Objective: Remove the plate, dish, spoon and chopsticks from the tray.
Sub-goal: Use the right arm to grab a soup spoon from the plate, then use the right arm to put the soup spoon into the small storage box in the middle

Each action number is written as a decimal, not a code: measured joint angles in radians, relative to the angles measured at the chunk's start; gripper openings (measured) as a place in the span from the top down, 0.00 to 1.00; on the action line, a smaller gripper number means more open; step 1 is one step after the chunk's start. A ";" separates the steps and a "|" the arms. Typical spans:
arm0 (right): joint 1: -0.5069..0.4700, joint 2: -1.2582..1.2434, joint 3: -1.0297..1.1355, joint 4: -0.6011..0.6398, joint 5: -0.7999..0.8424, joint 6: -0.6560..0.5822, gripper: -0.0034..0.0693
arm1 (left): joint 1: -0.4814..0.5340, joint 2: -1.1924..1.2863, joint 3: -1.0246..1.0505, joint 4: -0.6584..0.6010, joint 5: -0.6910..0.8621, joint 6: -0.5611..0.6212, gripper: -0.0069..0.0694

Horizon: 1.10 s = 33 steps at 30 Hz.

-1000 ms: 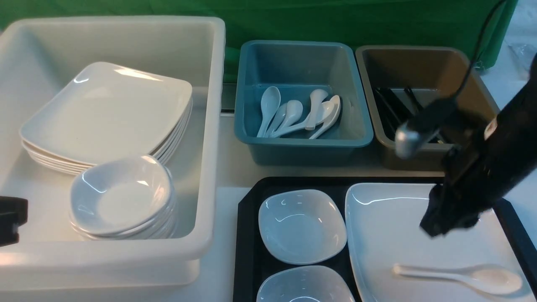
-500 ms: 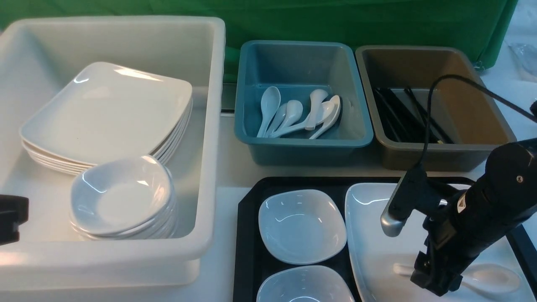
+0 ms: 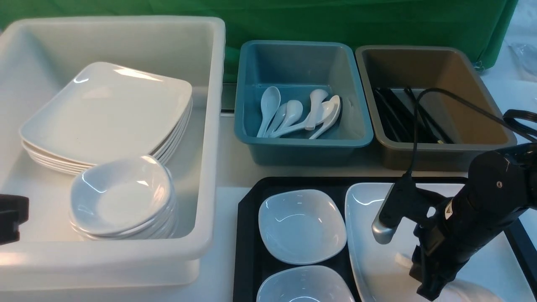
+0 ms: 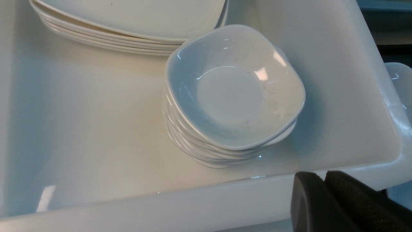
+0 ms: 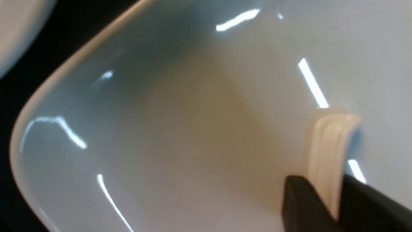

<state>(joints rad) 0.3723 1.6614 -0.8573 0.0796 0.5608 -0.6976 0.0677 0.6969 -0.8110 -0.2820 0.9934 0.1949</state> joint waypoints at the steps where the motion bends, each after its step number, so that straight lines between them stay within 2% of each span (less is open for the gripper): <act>1: 0.000 0.000 -0.001 0.000 0.001 0.000 0.79 | 0.000 0.000 0.000 0.000 0.000 0.000 0.86; 2: 0.000 0.000 -0.013 -0.001 0.011 0.003 0.84 | 0.000 0.000 0.000 0.000 0.000 0.000 0.86; 13: 0.000 -0.132 -0.220 0.012 0.034 0.106 0.84 | 0.000 0.000 0.000 0.000 -0.001 0.000 0.86; 17: 0.000 -0.133 -0.322 0.017 -0.094 0.157 0.84 | 0.000 0.000 0.000 0.000 -0.005 0.000 0.86; 21: 0.000 -0.083 -0.431 0.023 -0.363 0.296 0.84 | 0.000 0.000 0.000 0.000 -0.010 0.000 0.86; 25: 0.000 0.004 -0.491 0.023 -0.555 0.416 0.84 | 0.000 0.000 0.000 0.000 -0.012 0.000 0.86; 28: 0.000 0.091 -0.533 0.023 -0.633 0.482 0.84 | 0.000 0.000 0.001 0.000 -0.012 0.000 0.86; 33: 0.000 0.230 -0.624 0.024 -0.645 0.555 0.84 | 0.000 0.000 0.001 0.000 -0.015 0.000 0.86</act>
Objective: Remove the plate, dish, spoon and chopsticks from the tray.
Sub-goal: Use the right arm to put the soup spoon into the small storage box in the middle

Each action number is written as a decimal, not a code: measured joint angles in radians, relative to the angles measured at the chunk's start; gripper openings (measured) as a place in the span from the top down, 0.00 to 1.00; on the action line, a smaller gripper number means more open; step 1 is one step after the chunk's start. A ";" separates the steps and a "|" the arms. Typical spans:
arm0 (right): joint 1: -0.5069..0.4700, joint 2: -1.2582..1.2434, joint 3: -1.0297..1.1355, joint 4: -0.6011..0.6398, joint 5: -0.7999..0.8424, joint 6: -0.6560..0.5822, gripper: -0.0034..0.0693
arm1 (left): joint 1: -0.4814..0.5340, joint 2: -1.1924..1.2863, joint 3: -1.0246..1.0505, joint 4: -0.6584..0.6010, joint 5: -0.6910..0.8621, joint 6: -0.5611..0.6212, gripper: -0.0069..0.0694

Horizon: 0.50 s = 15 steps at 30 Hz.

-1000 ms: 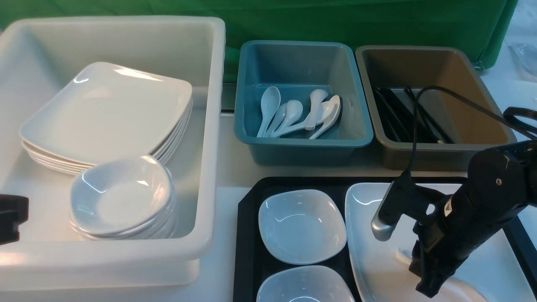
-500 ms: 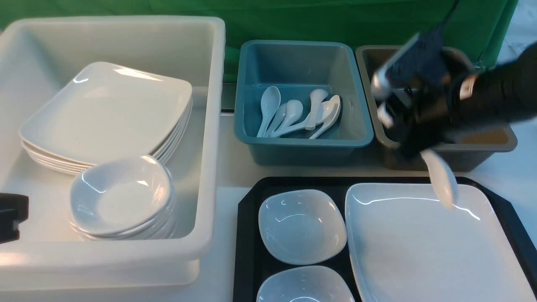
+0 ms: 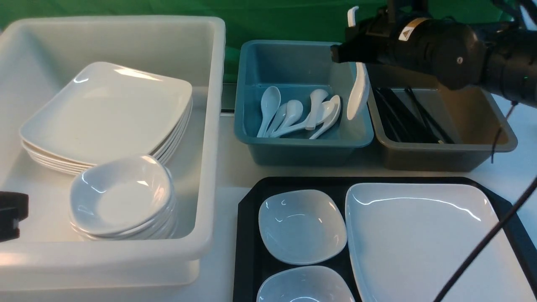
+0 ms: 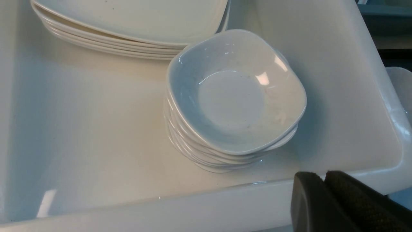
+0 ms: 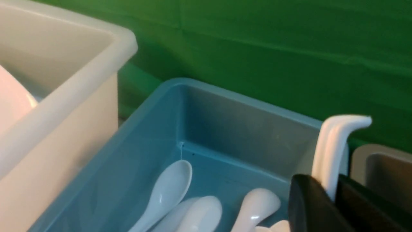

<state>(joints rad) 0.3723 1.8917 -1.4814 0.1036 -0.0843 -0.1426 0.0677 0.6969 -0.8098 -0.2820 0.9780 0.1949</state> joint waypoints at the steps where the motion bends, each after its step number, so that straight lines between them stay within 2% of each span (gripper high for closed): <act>1: 0.000 0.022 -0.020 0.000 0.001 0.015 0.84 | 0.000 0.000 0.000 0.000 -0.001 0.000 0.86; 8: 0.000 0.113 -0.087 0.001 -0.003 0.064 0.83 | 0.000 0.000 0.000 0.001 -0.001 0.000 0.86; 11: 0.000 0.128 -0.089 0.002 -0.006 0.070 0.74 | 0.000 0.000 0.000 0.001 -0.001 0.000 0.86; 14: 0.000 0.133 -0.090 0.002 -0.005 0.071 0.48 | 0.000 0.000 0.000 0.001 -0.002 0.001 0.86; 15: 0.000 0.133 -0.090 0.002 -0.005 0.071 0.46 | 0.000 0.000 0.000 0.001 -0.002 0.001 0.86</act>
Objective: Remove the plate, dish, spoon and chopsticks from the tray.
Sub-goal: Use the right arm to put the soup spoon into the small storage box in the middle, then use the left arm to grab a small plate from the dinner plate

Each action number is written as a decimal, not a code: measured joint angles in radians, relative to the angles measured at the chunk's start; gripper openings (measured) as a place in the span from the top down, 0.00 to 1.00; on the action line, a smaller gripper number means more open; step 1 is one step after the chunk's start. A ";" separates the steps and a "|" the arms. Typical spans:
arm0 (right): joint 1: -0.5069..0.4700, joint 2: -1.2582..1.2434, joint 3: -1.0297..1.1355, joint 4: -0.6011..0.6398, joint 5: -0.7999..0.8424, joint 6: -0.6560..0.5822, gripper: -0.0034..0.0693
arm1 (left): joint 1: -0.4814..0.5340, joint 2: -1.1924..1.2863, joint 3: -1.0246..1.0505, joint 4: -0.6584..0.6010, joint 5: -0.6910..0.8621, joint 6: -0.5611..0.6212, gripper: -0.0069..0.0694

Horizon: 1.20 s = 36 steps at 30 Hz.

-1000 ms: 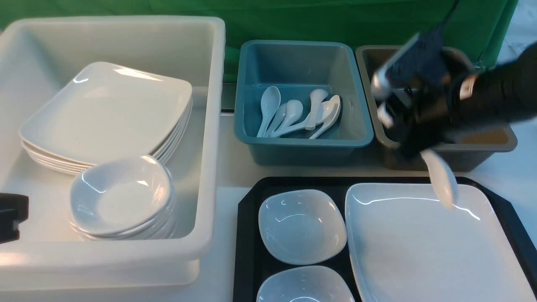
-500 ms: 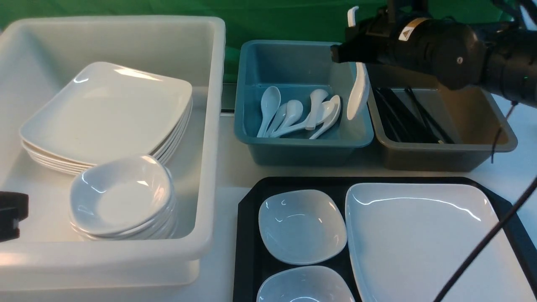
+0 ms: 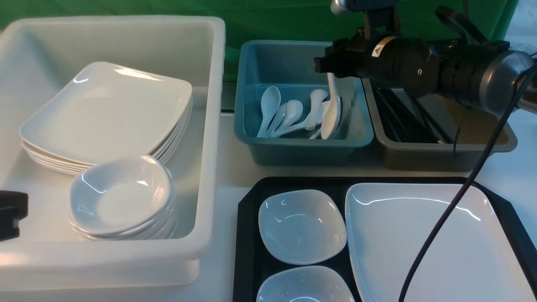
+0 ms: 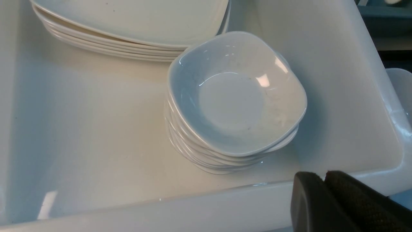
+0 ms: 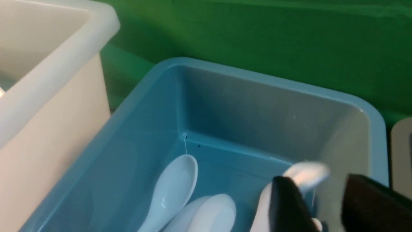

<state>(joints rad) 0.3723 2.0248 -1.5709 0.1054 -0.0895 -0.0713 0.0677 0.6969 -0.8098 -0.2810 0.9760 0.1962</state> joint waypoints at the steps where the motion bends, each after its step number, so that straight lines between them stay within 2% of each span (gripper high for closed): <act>1: 0.000 -0.003 0.000 0.000 0.015 0.000 0.36 | 0.000 0.000 0.000 0.004 0.001 0.000 0.86; 3: 0.000 -0.024 0.000 0.000 0.079 -0.003 0.29 | 0.000 0.000 0.000 0.022 0.009 0.001 0.86; 4: 0.000 -0.027 0.000 0.000 0.089 -0.002 0.29 | 0.000 0.000 0.000 0.024 0.011 0.001 0.86; 5: -0.001 -0.065 0.000 -0.001 0.191 -0.004 0.31 | 0.000 0.000 -0.002 0.030 0.022 0.001 0.86; 6: -0.001 -0.065 0.000 -0.001 0.191 -0.005 0.31 | 0.000 0.000 -0.003 0.030 0.024 0.002 0.86; 7: -0.005 -0.110 0.000 -0.012 0.290 -0.012 0.38 | 0.000 0.001 -0.009 0.025 0.031 0.009 0.86; 8: -0.006 -0.125 0.000 -0.016 0.336 -0.015 0.41 | 0.000 0.001 -0.012 0.019 0.034 0.016 0.86; 10: -0.021 -0.258 0.000 -0.061 0.556 -0.056 0.67 | 0.000 0.004 -0.047 -0.071 0.041 0.084 0.86; 11: -0.028 -0.305 -0.001 -0.074 0.634 -0.072 0.76 | 0.000 0.007 -0.060 -0.108 0.041 0.106 0.86; 12: -0.030 -0.305 -0.001 -0.074 0.650 -0.074 0.78 | 0.000 0.008 -0.064 -0.128 0.041 0.117 0.86; 13: -0.038 -0.371 -0.001 -0.085 0.740 -0.084 0.85 | 0.000 0.016 -0.090 -0.185 0.044 0.148 0.88; 17: -0.061 -0.546 0.031 -0.097 0.942 -0.099 0.91 | 0.000 0.068 -0.170 -0.304 0.076 0.211 0.90; 22: -0.061 -0.772 0.201 -0.098 0.997 -0.100 0.91 | -0.028 0.164 -0.277 -0.337 0.142 0.227 0.91; 27: -0.061 -1.004 0.439 -0.098 1.012 -0.064 0.91 | -0.201 0.241 -0.351 -0.317 0.136 0.181 0.91; 29: -0.061 -1.117 0.560 -0.098 1.016 -0.041 0.92 | -0.376 0.297 -0.380 -0.215 0.128 0.086 0.91; 30: -0.061 -1.125 0.568 -0.098 1.016 -0.039 0.92 | -0.376 0.302 -0.380 -0.206 0.127 0.077 0.91; 31: -0.061 -1.175 0.627 -0.098 1.016 -0.024 0.92 | -0.492 0.339 -0.386 -0.116 0.126 -0.003 0.91; 32: -0.061 -1.208 0.653 -0.098 1.016 -0.018 0.92 | -0.551 0.372 -0.388 -0.067 0.126 -0.045 0.91; 33: -0.061 -1.249 0.690 -0.098 1.019 -0.010 0.92 | -0.652 0.416 -0.390 0.006 0.125 -0.112 0.91; 36: -0.061 -1.317 0.741 -0.098 1.033 0.002 0.92 | -0.829 0.542 -0.398 0.127 0.124 -0.196 0.91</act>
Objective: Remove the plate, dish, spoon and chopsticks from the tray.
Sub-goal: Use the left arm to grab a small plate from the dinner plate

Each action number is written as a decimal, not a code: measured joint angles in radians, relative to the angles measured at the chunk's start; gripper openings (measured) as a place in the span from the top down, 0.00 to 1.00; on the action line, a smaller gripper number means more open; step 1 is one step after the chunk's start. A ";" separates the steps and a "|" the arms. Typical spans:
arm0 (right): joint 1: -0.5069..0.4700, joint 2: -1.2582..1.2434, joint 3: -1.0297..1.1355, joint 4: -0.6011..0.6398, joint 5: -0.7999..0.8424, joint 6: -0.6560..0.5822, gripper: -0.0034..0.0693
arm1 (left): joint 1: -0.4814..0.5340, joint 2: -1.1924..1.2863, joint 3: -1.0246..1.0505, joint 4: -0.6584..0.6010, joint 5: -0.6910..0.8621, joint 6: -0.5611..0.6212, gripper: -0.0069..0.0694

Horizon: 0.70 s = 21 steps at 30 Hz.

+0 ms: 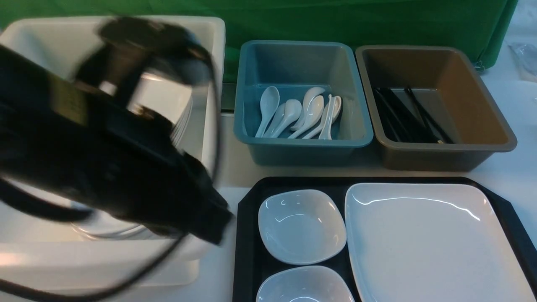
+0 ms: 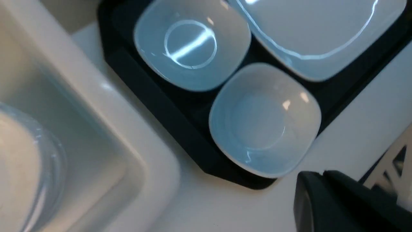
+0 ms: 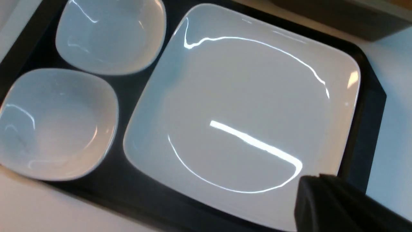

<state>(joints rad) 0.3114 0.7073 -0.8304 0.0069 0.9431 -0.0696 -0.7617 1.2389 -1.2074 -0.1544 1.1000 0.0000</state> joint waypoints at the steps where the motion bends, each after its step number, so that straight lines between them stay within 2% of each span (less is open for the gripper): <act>1: 0.000 -0.017 0.011 0.000 0.008 0.002 0.92 | -0.042 0.034 -0.011 0.014 0.000 0.000 0.91; 4: 0.000 -0.069 0.030 -0.001 0.012 0.005 0.92 | -0.155 0.148 -0.063 0.040 -0.001 -0.011 0.91; 7: 0.000 -0.107 0.043 0.000 0.015 0.010 0.92 | -0.193 0.256 -0.124 0.064 0.004 -0.012 0.91; 15: 0.000 -0.139 0.048 0.000 0.029 0.022 0.92 | -0.196 0.487 -0.204 0.154 0.047 0.019 0.86; 21: 0.000 -0.139 0.048 0.000 0.029 0.023 0.92 | -0.194 0.597 -0.207 0.211 0.063 0.023 0.70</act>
<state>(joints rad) 0.3114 0.5683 -0.7827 0.0065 0.9724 -0.0468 -0.9558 1.8364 -1.4144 0.0561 1.1627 0.0226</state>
